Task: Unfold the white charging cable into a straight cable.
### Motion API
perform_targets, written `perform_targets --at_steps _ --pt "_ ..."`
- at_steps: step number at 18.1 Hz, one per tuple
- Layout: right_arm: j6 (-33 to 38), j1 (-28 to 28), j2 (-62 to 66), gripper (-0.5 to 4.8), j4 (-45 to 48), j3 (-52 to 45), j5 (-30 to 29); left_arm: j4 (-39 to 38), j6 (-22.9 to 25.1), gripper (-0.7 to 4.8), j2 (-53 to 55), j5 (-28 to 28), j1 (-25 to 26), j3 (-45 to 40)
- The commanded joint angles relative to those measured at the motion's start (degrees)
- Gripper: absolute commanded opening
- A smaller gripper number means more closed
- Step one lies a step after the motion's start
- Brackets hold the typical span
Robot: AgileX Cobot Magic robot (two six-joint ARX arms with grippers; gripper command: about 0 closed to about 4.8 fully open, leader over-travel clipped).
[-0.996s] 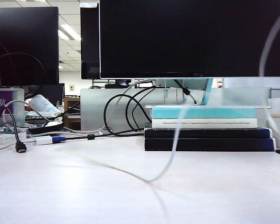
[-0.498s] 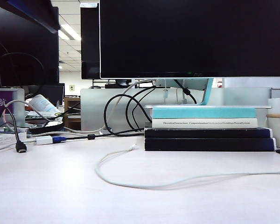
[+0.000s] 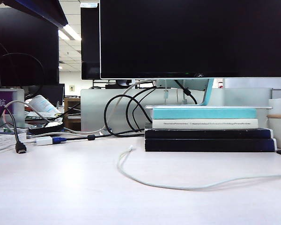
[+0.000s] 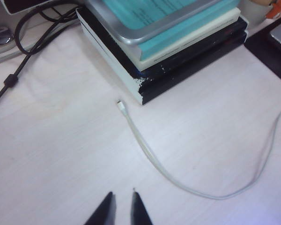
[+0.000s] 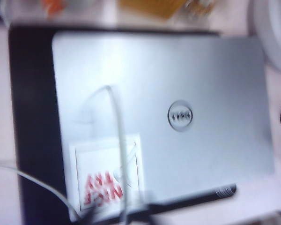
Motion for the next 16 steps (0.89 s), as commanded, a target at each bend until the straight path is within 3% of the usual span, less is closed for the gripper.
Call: perform_targets --at_steps 1,5,6,7,8,10,14,16 --pt "1.2 0.4 -0.2 3.95 3.0 0.1 -2.8 1.8 1.0 0.57 -0.1 2.0 -0.1 0.2" --pt "1.2 0.7 -0.2 3.96 5.0 0.2 -2.4 2.2 1.2 0.57 -0.1 2.0 -0.1 0.2" --pt "1.2 0.8 -0.3 3.96 5.5 0.2 -5.4 2.2 1.2 0.57 -0.1 2.0 -0.1 0.2" --pt "1.4 0.9 -0.2 3.95 5.5 0.2 -10.6 2.2 1.2 0.57 -0.1 2.0 -0.1 0.2" --pt "2.4 1.7 -0.2 3.78 5.5 0.1 -22.0 2.3 1.2 0.57 -0.1 2.6 -0.1 0.2" --pt "3.5 4.4 0.2 3.15 5.8 0.1 -36.3 2.3 1.2 0.57 -0.1 4.6 -0.1 0.2" --pt "3.5 15.8 2.2 3.06 6.7 0.0 -38.6 2.2 1.9 0.57 -0.1 5.8 -0.1 0.2" --pt "2.4 21.5 5.8 3.06 6.8 0.0 -38.1 2.2 5.4 0.56 0.6 5.8 -0.1 -0.1"
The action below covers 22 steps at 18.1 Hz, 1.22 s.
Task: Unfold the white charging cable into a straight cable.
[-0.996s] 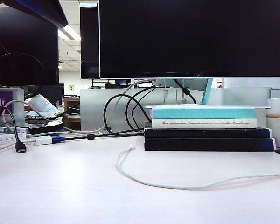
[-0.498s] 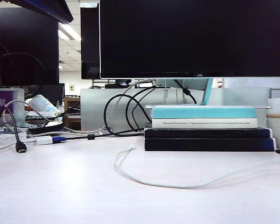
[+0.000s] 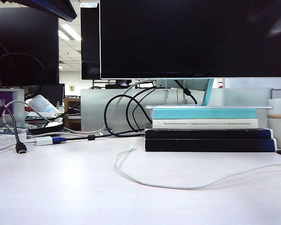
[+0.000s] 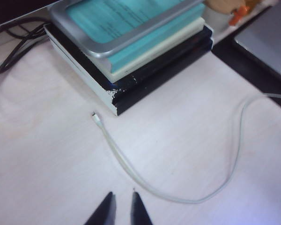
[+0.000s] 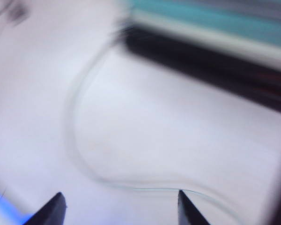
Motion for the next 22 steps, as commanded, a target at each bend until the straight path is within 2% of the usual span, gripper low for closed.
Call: perform_targets --at_steps 1,2,3,6,7,9,10,11,12,14,15,17,18,19,22 --pt "-0.9 6.9 5.7 3.06 0.0 0.0 3.3 0.8 9.8 0.55 2.7 0.4 0.0 -0.4" --pt "-2.6 7.4 7.0 3.06 -1.4 0.0 6.4 1.2 14.2 0.53 6.2 1.2 0.0 -0.6" --pt "-2.8 7.4 7.6 3.06 -2.3 0.0 8.4 1.6 15.9 0.53 9.5 2.8 -0.2 -0.6" --pt "-4.7 7.2 7.7 3.06 -6.6 0.0 15.7 2.0 17.2 0.57 20.3 3.4 -2.7 -0.3" --pt "-6.8 6.9 7.7 3.06 -8.8 0.0 18.4 2.0 19.7 0.57 22.5 2.3 -4.0 -0.3" --pt "-9.6 6.8 7.8 3.06 -11.5 -1.4 20.9 3.2 27.5 0.6 26.0 -5.1 -7.5 -0.3" --pt "-10.2 6.6 7.8 3.07 -11.9 -2.8 20.9 3.7 33.6 0.89 27.3 -10.8 -9.6 -0.3" --pt "-10.2 6.3 7.8 3.09 -11.8 -4.1 20.9 4.5 37.4 1.27 28.2 -13.6 -11.0 -0.3" --pt "-10.1 5.9 7.8 3.1 -11.4 -6.7 20.9 6.6 40.7 1.81 29.1 -14.3 -12.1 -0.3" --pt "-10.1 5.9 7.8 3.1 -11.5 -9.0 20.7 7.3 47.0 1.89 29.1 -17.4 -12.9 -0.2" --pt "-10.1 5.9 7.8 3.1 -11.5 -9.9 20.7 7.0 52.5 2.19 29.0 -19.2 -13.0 -0.2" --pt "-10.1 5.9 7.8 3.1 -11.3 -10.4 20.4 6.7 56.1 2.79 29.2 -17.9 -12.6 -0.3" --pt "-10.1 5.9 7.8 3.1 -11.1 -10.4 18.6 6.5 58.4 2.8 29.3 -16.9 -12.4 -0.3" --pt "-10.0 5.9 7.7 3.1 -10.9 -10.4 16.8 5.6 62.8 2.84 29.3 -16.7 -12.4 -0.3" --pt "-10.0 5.9 7.7 3.1 -9.8 -10.4 14.9 2.3 80.4 2.93 29.4 -20.0 -12.4 -0.2"
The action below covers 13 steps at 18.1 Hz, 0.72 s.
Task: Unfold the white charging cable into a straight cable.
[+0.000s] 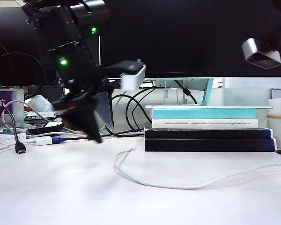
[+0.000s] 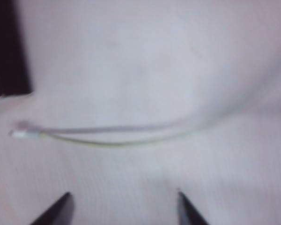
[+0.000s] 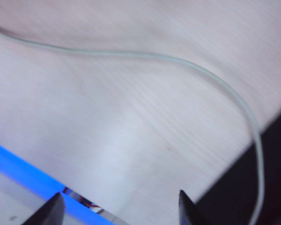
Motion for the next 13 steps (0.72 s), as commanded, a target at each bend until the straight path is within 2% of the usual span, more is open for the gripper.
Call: perform_targets --at_steps 1,2,6,9,11,13 --pt "0.0 0.1 -0.2 3.1 1.5 0.2 -4.0 -4.4 20.6 2.93 0.3 -5.1 -0.1 0.2" --pt "0.0 0.1 -0.2 3.1 1.6 0.2 -4.9 -5.5 23.6 2.93 0.7 -7.2 -0.1 0.2" --pt "0.0 0.1 -0.2 3.1 2.2 0.2 -5.3 -4.2 25.0 2.93 2.6 -6.0 -0.1 0.2" --pt "0.0 0.1 -0.2 3.1 3.1 0.2 -5.3 1.9 23.9 2.93 2.7 -2.8 -1.2 0.2" --pt "0.0 0.1 -0.2 3.1 3.5 0.2 -5.5 2.6 24.0 2.93 2.8 0.3 -1.4 0.2" --pt "0.0 0.1 -0.2 3.1 3.4 0.2 -5.5 2.3 24.5 2.93 3.7 0.8 -1.4 0.3"
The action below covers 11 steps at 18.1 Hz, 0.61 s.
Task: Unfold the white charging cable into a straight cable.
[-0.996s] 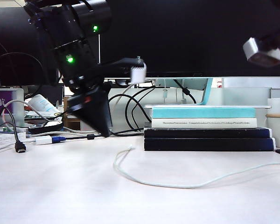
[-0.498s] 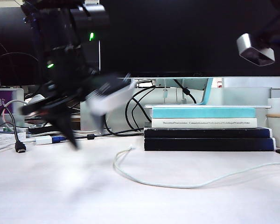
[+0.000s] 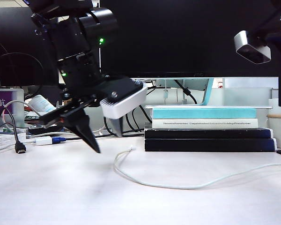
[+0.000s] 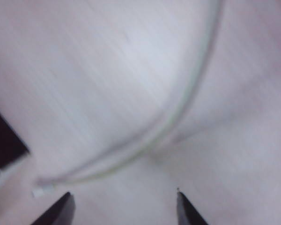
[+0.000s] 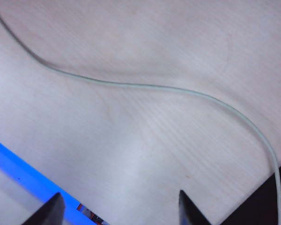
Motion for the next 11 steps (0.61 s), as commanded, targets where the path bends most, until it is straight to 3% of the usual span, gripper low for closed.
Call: perform_targets --at_steps 1,4,11 --pt "0.0 0.1 -0.2 3.1 0.5 0.2 -0.5 -0.6 0.5 2.92 0.9 1.9 0.0 0.3" --pt "0.0 0.1 -0.2 3.1 0.8 0.2 -0.5 -1.4 3.6 2.9 2.3 1.5 0.0 0.3" --pt "0.0 0.1 -0.2 3.06 2.1 0.2 -1.1 1.9 4.5 2.75 3.3 4.6 -0.3 0.3"
